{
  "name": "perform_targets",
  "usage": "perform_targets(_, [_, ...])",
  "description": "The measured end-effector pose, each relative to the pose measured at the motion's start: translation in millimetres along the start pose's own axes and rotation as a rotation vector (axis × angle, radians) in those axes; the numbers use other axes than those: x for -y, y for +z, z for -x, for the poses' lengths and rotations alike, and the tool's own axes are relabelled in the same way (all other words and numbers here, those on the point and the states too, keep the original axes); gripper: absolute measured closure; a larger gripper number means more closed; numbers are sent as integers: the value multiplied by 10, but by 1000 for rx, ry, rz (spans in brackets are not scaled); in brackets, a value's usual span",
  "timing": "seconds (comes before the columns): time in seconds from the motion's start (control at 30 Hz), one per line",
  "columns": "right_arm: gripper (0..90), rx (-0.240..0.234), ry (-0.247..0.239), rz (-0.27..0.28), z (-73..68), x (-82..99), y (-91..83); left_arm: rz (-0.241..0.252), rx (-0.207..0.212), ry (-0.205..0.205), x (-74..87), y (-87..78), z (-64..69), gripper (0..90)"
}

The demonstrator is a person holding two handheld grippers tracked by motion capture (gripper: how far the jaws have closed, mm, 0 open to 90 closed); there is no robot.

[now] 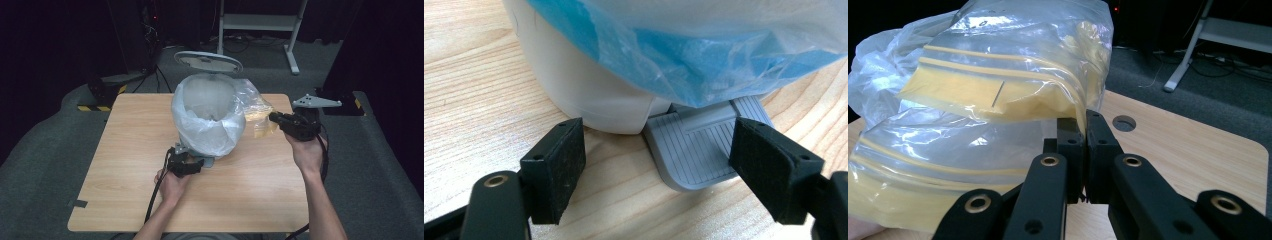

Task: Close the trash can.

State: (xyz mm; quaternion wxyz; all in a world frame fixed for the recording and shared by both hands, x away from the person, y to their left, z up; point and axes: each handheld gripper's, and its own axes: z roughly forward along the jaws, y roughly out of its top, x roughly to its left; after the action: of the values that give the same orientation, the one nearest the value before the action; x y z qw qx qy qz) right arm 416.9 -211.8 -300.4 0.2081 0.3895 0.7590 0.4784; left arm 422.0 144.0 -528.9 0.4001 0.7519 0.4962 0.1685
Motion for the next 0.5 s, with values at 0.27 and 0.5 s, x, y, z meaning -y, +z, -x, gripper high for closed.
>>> perform_targets(0.27, [877,-21,-10,-13,-37,-118,103,0,0,0,0,0,0,223])
perform_targets(0.5, [877,-35,-34,-40,-92,-224,241,0,0,0,0,0,0,223])
